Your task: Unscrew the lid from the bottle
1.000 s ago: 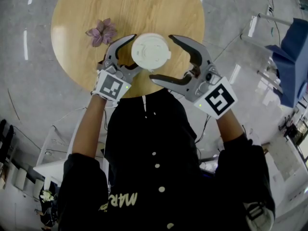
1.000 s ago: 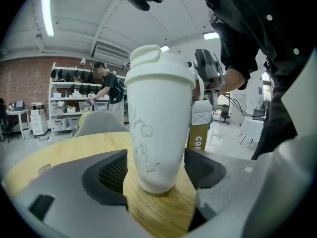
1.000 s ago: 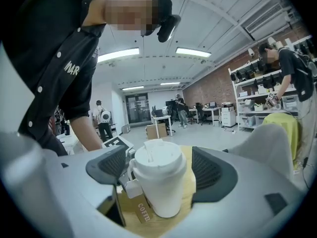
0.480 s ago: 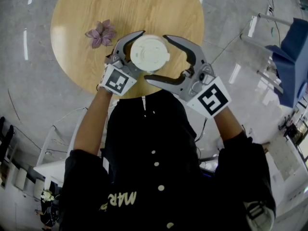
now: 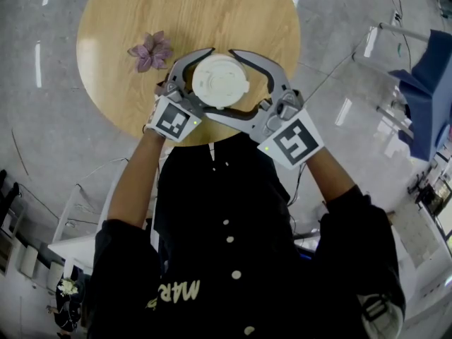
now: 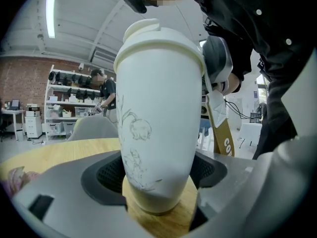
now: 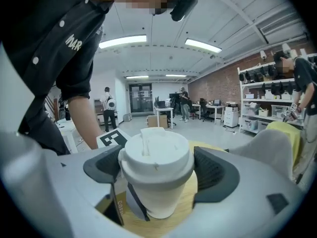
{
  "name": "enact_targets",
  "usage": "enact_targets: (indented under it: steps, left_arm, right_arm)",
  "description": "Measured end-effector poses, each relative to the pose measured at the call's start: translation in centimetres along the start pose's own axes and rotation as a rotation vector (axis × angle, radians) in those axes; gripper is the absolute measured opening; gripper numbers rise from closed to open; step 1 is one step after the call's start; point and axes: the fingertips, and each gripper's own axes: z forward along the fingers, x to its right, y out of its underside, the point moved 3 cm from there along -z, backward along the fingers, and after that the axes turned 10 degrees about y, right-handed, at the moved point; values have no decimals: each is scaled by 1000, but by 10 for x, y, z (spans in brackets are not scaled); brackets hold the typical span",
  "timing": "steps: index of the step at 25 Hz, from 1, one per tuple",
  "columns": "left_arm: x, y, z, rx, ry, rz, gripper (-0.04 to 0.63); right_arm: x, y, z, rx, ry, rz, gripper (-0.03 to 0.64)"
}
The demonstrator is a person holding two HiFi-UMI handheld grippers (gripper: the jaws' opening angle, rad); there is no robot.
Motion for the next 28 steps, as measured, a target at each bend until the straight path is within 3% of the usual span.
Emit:
enact_targets:
  steps: [4,9,11,14,19,22,25,28]
  left_arm:
    - [-1,2,0,-9,21,0,367]
    - [-1,1,2,-1,25,11,367]
    - [-1,2,1,2,24,-1,367]
    - [-1,2,1,-4,23,11,367]
    - [0,1,2,3,14,11,367]
    - [0,1,2,8,11,7,367]
    - [0,2,2,5,15,2,367]
    - [0,2,1,7,25,5,367]
  right_arm:
    - [2,0,2,19,-169,-54,449]
    - [4,3,-2,65,-460,-113,448]
    - [6,3,1,53,-491,-89,449]
    - [6,8,0,-9,-419,-24,478]
    - [9,14,-6,-64,-70,121,485]
    - [3,17,-1,-41,52,181,456]
    - [1,11,5,23,79,108,451]
    - [2,7,6,61,-66,28,456]
